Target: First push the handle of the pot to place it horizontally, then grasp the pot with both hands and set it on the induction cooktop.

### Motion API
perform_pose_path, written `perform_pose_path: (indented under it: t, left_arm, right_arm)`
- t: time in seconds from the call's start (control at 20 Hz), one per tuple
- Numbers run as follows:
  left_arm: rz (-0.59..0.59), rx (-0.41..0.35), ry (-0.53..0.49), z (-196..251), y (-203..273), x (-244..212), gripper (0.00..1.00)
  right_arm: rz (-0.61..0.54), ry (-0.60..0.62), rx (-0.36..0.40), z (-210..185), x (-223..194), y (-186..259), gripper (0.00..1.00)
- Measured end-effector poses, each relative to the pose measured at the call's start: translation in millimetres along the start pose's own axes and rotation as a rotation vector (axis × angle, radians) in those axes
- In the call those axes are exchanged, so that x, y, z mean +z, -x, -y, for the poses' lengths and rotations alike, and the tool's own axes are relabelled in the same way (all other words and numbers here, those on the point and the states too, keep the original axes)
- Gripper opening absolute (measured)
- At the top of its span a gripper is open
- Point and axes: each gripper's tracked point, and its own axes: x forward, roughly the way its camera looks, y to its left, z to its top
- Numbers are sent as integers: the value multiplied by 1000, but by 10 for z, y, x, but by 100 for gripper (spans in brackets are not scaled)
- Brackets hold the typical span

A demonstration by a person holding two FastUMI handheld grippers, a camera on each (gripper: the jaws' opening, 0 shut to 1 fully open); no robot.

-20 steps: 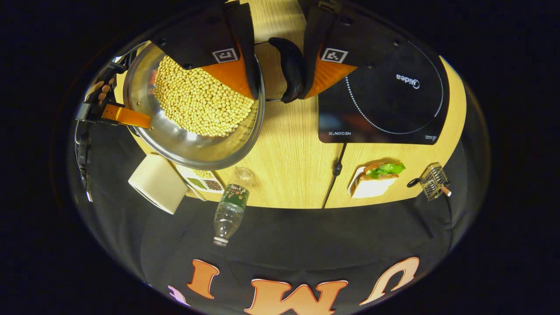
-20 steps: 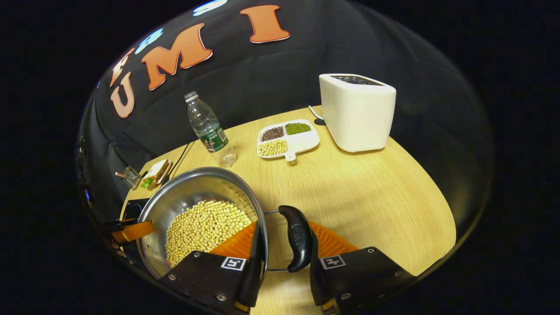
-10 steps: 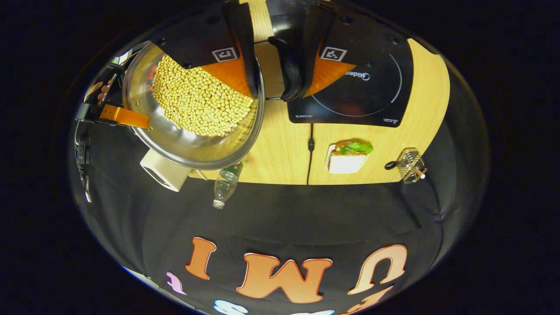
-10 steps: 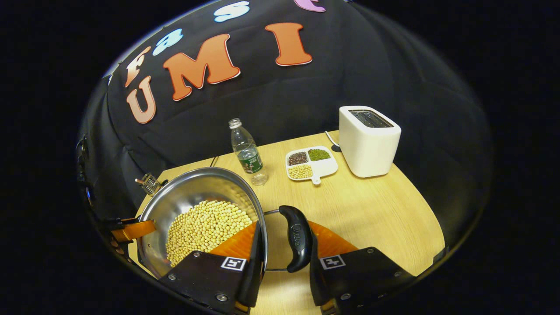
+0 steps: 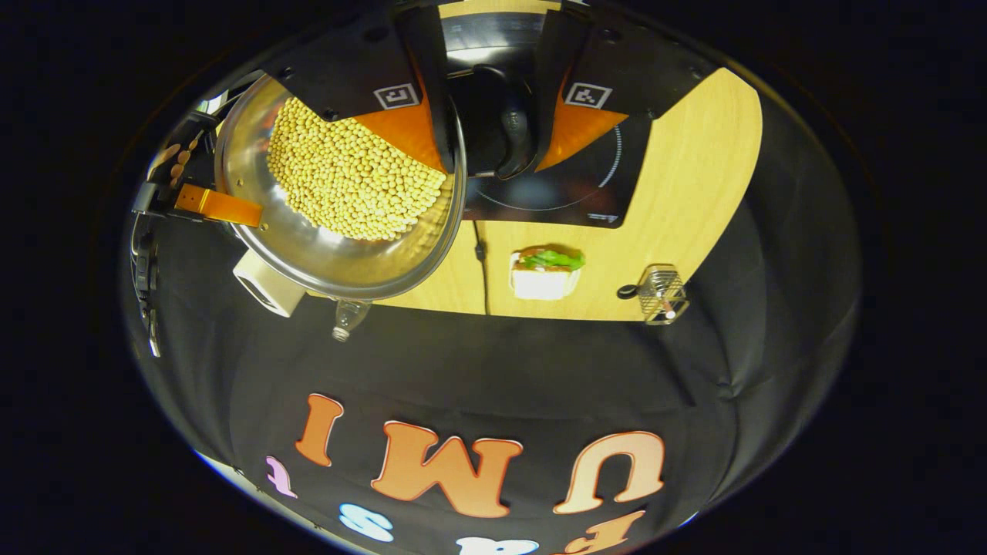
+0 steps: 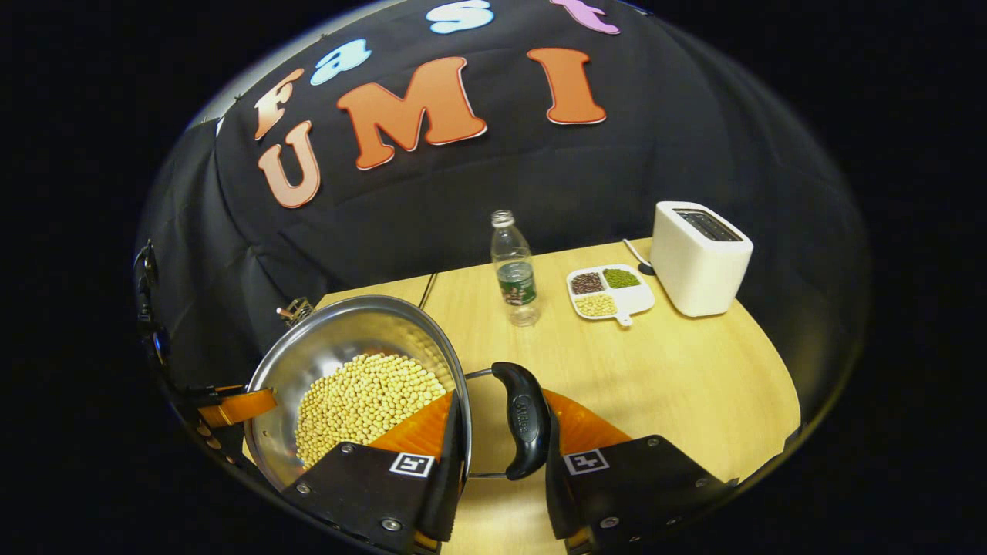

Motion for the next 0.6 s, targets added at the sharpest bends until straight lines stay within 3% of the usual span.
perform_pose_path:
  t: [0.45,0.5,0.6]
  left_arm:
    - [-32,102,51,-1072,238,-190,55]
    - [-31,115,50,-1167,253,-186,54]
    - [-37,136,50,-1352,234,-254,55]
  right_arm:
    - [-50,40,91,-975,-293,-200,47]
    - [-58,41,102,-1057,-337,-247,42]
    - [-64,41,123,-1208,-398,-322,47]
